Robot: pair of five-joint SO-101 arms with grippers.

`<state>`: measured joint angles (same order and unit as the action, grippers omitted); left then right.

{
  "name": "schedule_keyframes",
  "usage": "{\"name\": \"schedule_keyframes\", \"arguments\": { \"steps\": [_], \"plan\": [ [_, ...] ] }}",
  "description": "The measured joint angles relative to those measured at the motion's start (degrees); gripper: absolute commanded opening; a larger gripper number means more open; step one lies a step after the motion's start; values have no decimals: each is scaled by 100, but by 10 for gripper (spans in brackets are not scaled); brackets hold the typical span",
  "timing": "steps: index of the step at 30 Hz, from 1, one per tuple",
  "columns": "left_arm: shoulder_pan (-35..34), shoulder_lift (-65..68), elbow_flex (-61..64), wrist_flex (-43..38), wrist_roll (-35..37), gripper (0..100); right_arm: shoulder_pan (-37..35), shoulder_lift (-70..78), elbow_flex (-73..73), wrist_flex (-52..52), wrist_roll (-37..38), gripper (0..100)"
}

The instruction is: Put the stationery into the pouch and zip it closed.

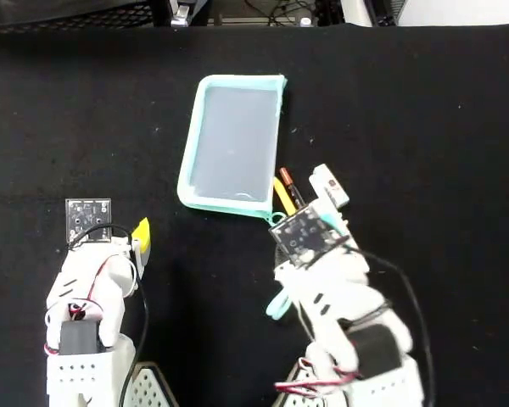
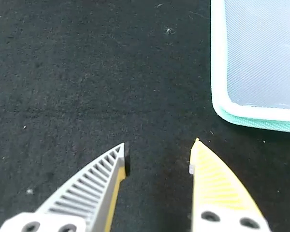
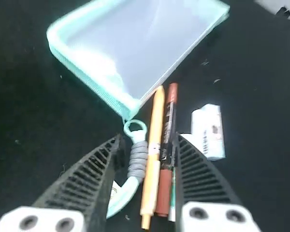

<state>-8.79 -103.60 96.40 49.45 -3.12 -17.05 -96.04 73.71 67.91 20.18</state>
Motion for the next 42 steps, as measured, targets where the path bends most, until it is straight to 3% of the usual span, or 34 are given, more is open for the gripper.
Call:
{"name": "schedule_keyframes", "arguments": {
  "steps": [4, 8, 18, 22, 36, 42],
  "plan": [
    [0, 0, 0, 0, 0, 226, 0, 1547, -1257, 167, 0, 166],
    [0, 0, 0, 0, 0, 226, 0, 3534, -1486, -176, -141, 166],
    [0, 0, 0, 18, 0, 226, 220, 6848, -1380, -2435, -202, 166],
    [0, 0, 0, 26, 0, 226, 527, 7262, -1301, -2743, -220, 166],
    [0, 0, 0, 26, -211, 223, 554, 7323, -1152, -2848, -211, 166],
    [0, 0, 0, 26, -211, 223, 545, 6690, -1064, -2576, -220, 166]
  ]
}}
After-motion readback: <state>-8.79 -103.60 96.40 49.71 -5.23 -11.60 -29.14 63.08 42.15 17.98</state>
